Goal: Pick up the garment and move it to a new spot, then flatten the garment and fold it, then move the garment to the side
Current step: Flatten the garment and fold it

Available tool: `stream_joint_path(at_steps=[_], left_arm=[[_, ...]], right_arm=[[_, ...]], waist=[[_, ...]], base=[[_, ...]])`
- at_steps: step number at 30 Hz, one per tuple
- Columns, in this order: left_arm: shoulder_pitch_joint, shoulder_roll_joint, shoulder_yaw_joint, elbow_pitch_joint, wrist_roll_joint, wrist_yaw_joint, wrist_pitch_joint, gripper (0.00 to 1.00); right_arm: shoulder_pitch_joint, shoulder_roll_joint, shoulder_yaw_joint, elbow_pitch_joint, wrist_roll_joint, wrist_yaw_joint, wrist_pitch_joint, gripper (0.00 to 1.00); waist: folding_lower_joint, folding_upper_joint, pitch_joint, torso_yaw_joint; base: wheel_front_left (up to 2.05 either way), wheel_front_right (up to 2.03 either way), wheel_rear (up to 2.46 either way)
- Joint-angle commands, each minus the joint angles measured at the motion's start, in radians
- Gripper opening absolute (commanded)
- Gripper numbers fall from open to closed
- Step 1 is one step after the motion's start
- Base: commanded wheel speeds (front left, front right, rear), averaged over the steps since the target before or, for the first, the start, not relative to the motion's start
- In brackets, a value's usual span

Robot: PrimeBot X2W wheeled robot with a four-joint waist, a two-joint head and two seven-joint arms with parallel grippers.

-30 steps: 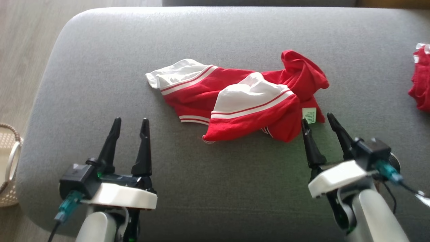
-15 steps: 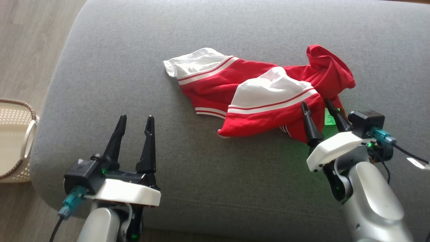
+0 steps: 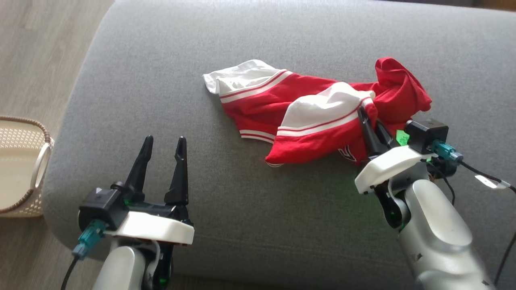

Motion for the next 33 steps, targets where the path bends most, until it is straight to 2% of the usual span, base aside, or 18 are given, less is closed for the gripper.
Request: stream_joint_path(at_steps=[1,8,16,21,26,29,33], left_arm=[[-0.026,0.002,0.032,-0.027,0.000,0.006,-0.005,1.00],[-0.007,0.002,0.026,-0.027,0.000,0.017,-0.005,1.00],[0.025,0.002,0.009,-0.023,-0.008,0.026,-0.005,1.00],[0.050,0.002,0.003,-0.023,-0.009,0.028,-0.005,1.00],[0.080,0.002,0.010,-0.020,0.000,0.026,-0.005,1.00],[0.095,0.002,0.011,-0.020,0.003,0.025,-0.005,1.00],[0.104,0.002,0.005,-0.024,0.003,0.027,-0.005,1.00]], right_arm=[[-0.036,0.010,0.028,-0.045,-0.003,0.000,-0.015,0.00],[-0.086,0.010,0.067,-0.153,-0.052,0.000,-0.027,0.00],[-0.201,0.010,0.128,-0.300,-0.098,0.000,0.017,0.00],[-0.269,0.010,0.171,-0.390,-0.080,0.000,0.044,0.00],[-0.316,0.010,0.226,-0.465,-0.011,0.000,0.071,0.00],[-0.344,0.010,0.214,-0.465,-0.002,0.000,0.090,0.00],[-0.384,0.010,0.136,-0.424,-0.033,0.000,0.115,0.00]], waist=[[0.0000,0.0000,-0.011,-0.002],[0.0000,0.0000,-0.066,-0.011],[0.0000,0.0000,-0.135,0.001],[0.0000,0.0000,-0.172,0.011],[0.0000,0.0000,-0.207,0.019],[0.0000,0.0000,-0.222,0.022],[0.0000,0.0000,-0.231,0.029]], base=[[0.00,0.00,0.00],[0.00,0.00,0.00],[0.00,0.00,0.00],[0.00,0.00,0.00],[0.00,0.00,0.00],[0.00,0.00,0.00],[0.00,0.00,0.00]])
